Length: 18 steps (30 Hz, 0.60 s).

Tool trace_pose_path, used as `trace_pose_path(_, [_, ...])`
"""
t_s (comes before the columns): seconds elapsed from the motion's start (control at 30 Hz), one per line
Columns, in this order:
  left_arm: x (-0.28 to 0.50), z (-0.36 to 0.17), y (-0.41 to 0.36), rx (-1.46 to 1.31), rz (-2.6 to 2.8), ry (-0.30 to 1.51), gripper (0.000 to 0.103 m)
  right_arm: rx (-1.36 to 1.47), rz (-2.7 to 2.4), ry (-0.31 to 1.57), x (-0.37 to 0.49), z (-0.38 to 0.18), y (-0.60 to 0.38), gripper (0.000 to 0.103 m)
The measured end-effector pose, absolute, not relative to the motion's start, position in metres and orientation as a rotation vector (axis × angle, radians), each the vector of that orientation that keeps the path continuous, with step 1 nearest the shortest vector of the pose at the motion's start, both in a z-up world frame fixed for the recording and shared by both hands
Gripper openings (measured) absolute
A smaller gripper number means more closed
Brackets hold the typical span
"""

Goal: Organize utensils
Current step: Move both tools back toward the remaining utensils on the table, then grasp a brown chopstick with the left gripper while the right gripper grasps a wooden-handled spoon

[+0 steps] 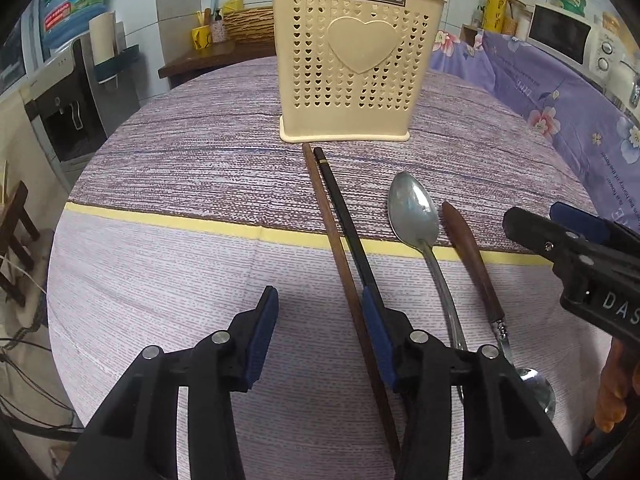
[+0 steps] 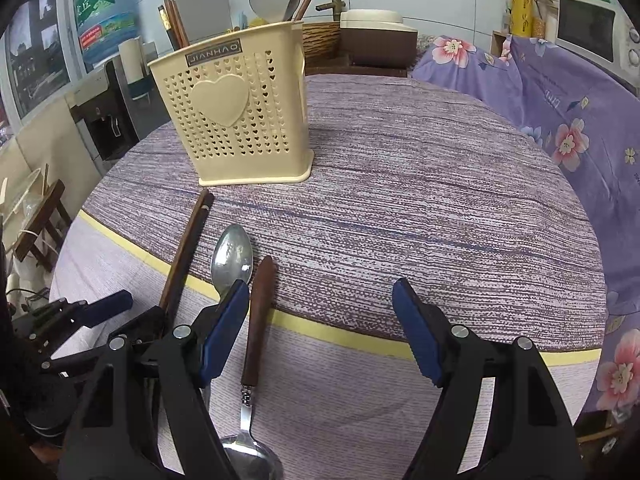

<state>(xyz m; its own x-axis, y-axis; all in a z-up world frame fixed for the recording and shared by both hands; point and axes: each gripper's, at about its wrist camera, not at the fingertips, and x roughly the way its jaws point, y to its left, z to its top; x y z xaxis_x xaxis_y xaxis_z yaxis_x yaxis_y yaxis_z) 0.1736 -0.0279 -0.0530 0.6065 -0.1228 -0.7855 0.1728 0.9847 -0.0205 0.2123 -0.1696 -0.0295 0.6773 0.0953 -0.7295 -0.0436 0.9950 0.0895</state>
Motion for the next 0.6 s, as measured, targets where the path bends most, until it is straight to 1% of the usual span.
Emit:
trace_pose_path(0.4, [0.173, -0.049, 0.016, -0.016, -0.125, 0.915, 0.044, 0.066, 0.153, 0.884, 0.214, -0.043, -0.154, 0.073])
trace_pose_path(0.53, [0.179, -0.045, 0.018, -0.046, -0.126, 0.908, 0.044, 0.061, 0.156, 0.909, 0.219, -0.049, -0.147, 0.067])
trace_pose_path(0.6, [0.185, -0.044, 0.020, -0.054, -0.120, 0.908, 0.044, 0.059, 0.155, 0.926, 0.222, -0.053, -0.144, 0.061])
